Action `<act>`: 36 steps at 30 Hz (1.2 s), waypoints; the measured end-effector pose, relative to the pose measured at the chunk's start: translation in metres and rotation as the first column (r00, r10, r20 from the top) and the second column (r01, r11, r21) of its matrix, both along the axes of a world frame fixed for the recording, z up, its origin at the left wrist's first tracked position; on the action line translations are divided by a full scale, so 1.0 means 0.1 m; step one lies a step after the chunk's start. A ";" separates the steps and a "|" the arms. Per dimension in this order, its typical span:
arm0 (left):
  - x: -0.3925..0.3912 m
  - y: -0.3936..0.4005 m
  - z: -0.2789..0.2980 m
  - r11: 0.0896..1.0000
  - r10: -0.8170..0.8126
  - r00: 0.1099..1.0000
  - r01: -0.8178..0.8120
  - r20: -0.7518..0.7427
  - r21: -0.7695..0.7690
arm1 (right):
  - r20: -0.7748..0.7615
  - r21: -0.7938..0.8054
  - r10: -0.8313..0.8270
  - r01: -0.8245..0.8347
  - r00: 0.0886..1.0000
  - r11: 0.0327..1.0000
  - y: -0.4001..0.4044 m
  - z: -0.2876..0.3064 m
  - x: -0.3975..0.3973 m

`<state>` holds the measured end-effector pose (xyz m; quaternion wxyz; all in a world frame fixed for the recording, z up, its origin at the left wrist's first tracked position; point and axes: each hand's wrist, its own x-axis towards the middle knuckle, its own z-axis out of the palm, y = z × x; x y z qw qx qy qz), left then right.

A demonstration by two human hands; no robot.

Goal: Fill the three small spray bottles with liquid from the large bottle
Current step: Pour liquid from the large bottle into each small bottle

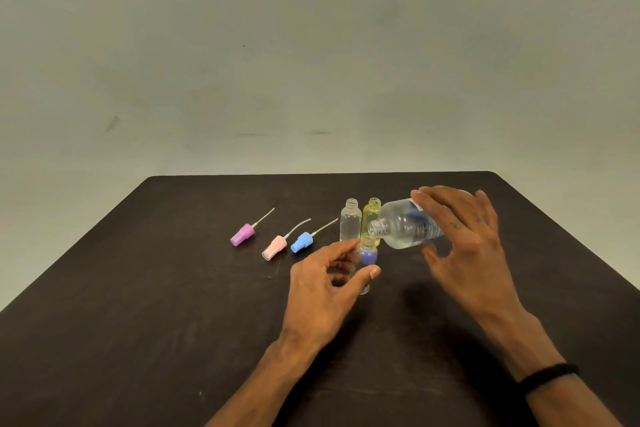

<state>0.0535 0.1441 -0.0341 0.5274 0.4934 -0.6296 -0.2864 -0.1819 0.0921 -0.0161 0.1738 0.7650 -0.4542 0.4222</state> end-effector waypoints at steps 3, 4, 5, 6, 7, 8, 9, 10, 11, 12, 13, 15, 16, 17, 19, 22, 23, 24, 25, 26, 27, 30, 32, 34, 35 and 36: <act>-0.01 0.00 0.01 1.000 -0.001 1.000 0.001 -0.005 -0.004 | -0.003 -0.003 -0.001 0.001 1.000 1.000 0.00 0.00 0.00; -0.01 0.00 0.01 1.000 -0.001 1.000 0.001 -0.007 -0.005 | -0.004 -0.004 -0.001 0.001 1.000 1.000 0.00 0.00 0.00; -0.02 0.01 0.02 1.000 -0.002 1.000 0.002 -0.008 -0.005 | -0.007 -0.005 -0.002 0.002 1.000 1.000 0.01 0.01 0.00; -0.02 0.00 0.02 1.000 -0.004 1.000 0.004 -0.008 -0.004 | -0.009 -0.006 -0.002 0.002 1.000 1.000 0.00 0.00 0.00; -0.02 0.01 0.02 1.000 -0.005 1.000 0.005 -0.008 -0.001 | -0.009 -0.007 -0.001 0.001 1.000 1.000 0.00 0.00 0.00; -0.01 0.01 0.02 1.000 -0.006 1.000 0.006 -0.008 0.000 | -0.008 -0.006 -0.001 0.001 1.000 1.000 0.00 0.00 0.00; -0.01 0.00 0.02 1.000 -0.005 1.000 0.005 -0.007 0.000 | -0.011 -0.004 -0.003 0.003 1.000 1.000 -0.01 0.00 0.00; -0.01 0.00 0.01 1.000 -0.004 1.000 0.004 -0.007 0.001 | -0.015 -0.001 -0.007 0.007 1.000 1.000 -0.01 0.00 -0.01; -0.01 0.00 0.02 1.000 -0.005 1.000 0.005 -0.007 0.000 | -0.017 0.002 -0.009 0.009 1.000 1.000 -0.01 0.00 -0.01; -0.01 0.00 0.02 1.000 -0.005 1.000 0.005 -0.004 0.000 | -0.018 0.002 -0.010 0.010 1.000 1.000 -0.01 0.00 -0.01; -0.01 0.01 0.02 1.000 -0.006 1.000 0.006 0.003 -0.001 | -0.020 0.001 -0.010 0.010 1.000 1.000 0.00 0.01 -0.01; -0.01 0.01 0.02 1.000 -0.008 1.000 0.008 0.010 -0.002 | -0.021 -0.002 -0.009 0.009 1.000 1.000 0.01 0.02 -0.01; -0.01 0.01 0.02 1.000 -0.010 1.000 0.010 0.011 -0.002 | -0.021 -0.004 -0.008 0.008 1.000 1.000 0.01 0.02 0.00; -0.01 0.01 0.02 1.000 -0.011 1.000 0.011 0.014 -0.001 | -0.022 -0.004 -0.008 0.008 1.000 1.000 0.01 0.02 0.00; 0.00 0.01 0.03 1.000 -0.010 1.000 0.010 0.018 0.001 | -0.025 -0.010 -0.011 0.010 1.000 1.000 0.02 0.03 0.00; -0.01 0.01 0.03 1.000 -0.007 1.000 0.007 0.012 0.002 | -0.021 -0.017 -0.012 0.012 1.000 1.000 0.02 0.03 0.00; -0.01 0.01 0.03 1.000 -0.007 1.000 0.007 0.010 0.003 | -0.020 -0.015 -0.011 0.011 1.000 1.000 0.02 0.03 0.00; -0.01 0.01 0.03 1.000 -0.008 1.000 0.008 0.012 0.003 | -0.020 -0.011 -0.011 0.011 1.000 1.000 0.02 0.03 0.01; 0.00 0.01 0.03 1.000 -0.007 1.000 0.007 0.016 0.003 | -0.021 -0.005 -0.011 0.011 1.000 1.000 0.02 0.03 0.01; 0.00 0.01 0.02 1.000 -0.007 1.000 0.007 0.019 0.003 | -0.021 -0.002 -0.010 0.010 1.000 1.000 0.02 0.03 0.01; 0.00 0.01 0.03 1.000 -0.008 1.000 0.008 0.019 0.003 | -0.021 -0.002 -0.009 0.009 1.000 1.000 0.01 0.03 0.01; -0.01 0.01 0.03 1.000 -0.010 1.000 0.010 0.015 0.004 | -0.021 -0.007 -0.008 0.008 1.000 1.000 0.02 0.03 0.01; -0.01 0.01 0.03 1.000 -0.011 1.000 0.011 0.013 0.001 | -0.025 -0.010 -0.012 0.012 1.000 1.000 0.03 0.03 0.01; -0.01 0.01 0.03 1.000 -0.010 1.000 0.011 0.014 -0.002 | -0.026 -0.015 -0.014 0.014 1.000 1.000 0.03 0.03 0.01; -0.01 0.01 0.03 1.000 -0.008 1.000 0.008 0.013 -0.003 | -0.028 -0.016 -0.014 0.014 1.000 1.000 0.03 0.04 0.01; 0.00 0.01 0.03 1.000 -0.007 1.000 0.007 0.013 -0.004 | -0.031 -0.017 -0.015 0.014 0.999 1.000 0.02 0.04 0.01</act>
